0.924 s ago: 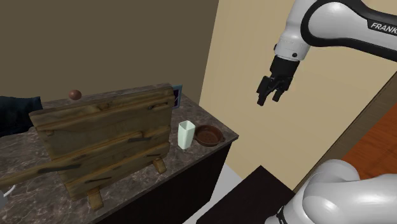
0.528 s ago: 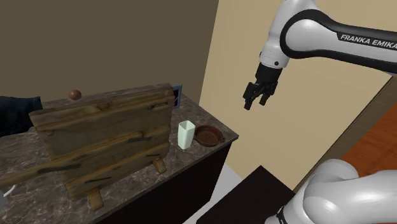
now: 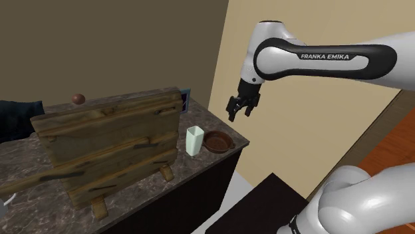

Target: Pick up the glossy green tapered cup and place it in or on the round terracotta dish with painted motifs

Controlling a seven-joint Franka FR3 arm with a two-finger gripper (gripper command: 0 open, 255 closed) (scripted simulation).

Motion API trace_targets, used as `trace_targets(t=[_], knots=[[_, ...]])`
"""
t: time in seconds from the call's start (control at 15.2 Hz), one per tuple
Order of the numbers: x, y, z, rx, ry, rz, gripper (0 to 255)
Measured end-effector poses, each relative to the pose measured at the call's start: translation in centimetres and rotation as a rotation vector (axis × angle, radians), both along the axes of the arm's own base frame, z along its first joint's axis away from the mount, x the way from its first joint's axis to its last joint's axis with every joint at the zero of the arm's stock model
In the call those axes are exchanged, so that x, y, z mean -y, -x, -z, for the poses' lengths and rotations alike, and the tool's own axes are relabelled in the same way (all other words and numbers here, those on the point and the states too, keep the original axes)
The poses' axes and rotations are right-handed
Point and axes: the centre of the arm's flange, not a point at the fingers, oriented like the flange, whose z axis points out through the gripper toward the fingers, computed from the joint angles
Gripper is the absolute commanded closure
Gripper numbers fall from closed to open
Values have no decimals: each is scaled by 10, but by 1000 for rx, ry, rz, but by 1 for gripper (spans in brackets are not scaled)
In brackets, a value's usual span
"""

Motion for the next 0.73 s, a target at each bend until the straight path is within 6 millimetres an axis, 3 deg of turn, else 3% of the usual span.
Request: trace_targets(t=[0.73], knots=[[-54, -97, 87, 25, 5, -53, 0]])
